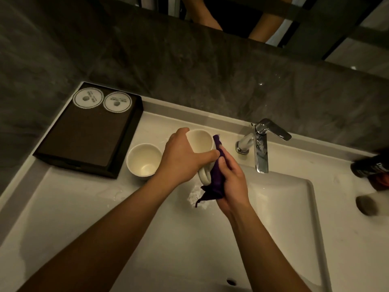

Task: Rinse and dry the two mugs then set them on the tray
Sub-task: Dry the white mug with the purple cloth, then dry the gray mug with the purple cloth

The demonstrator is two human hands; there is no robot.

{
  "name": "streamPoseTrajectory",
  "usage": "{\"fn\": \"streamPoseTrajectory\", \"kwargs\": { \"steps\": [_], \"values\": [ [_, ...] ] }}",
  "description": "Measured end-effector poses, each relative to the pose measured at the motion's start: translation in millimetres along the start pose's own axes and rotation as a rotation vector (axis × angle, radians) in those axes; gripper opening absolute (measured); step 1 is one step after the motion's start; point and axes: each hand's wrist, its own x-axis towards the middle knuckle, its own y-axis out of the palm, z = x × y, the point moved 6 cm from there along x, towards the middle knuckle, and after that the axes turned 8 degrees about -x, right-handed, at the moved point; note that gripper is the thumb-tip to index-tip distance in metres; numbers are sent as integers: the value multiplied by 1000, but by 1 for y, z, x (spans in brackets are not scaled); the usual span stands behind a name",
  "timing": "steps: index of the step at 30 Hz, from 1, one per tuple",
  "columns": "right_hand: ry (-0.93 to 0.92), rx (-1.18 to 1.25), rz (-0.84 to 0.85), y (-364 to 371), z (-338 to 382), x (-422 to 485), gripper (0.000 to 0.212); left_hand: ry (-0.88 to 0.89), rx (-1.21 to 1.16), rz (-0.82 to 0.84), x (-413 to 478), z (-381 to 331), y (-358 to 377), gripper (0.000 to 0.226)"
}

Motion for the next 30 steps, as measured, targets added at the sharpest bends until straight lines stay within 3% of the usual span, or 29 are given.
{"fn": "streamPoseTrajectory", "kwargs": {
  "steps": [6,11,17,25,30],
  "values": [
    [-249,-386,-196,-17,25,47,33,94,195,-66,55,-3,9,91],
    [-461,-795,-196,-21,27,76,36,65,287,-55,91,7,14,98],
    [-560,-1111,-157,-19,11,107,35,27,343,-31,112,22,15,103],
    [-559,-1212,-138,-22,3,119,35,16,391,-6,120,27,19,110],
    [-557,-1252,-126,-22,2,118,35,9,412,15,108,21,7,134]
  ]
}}
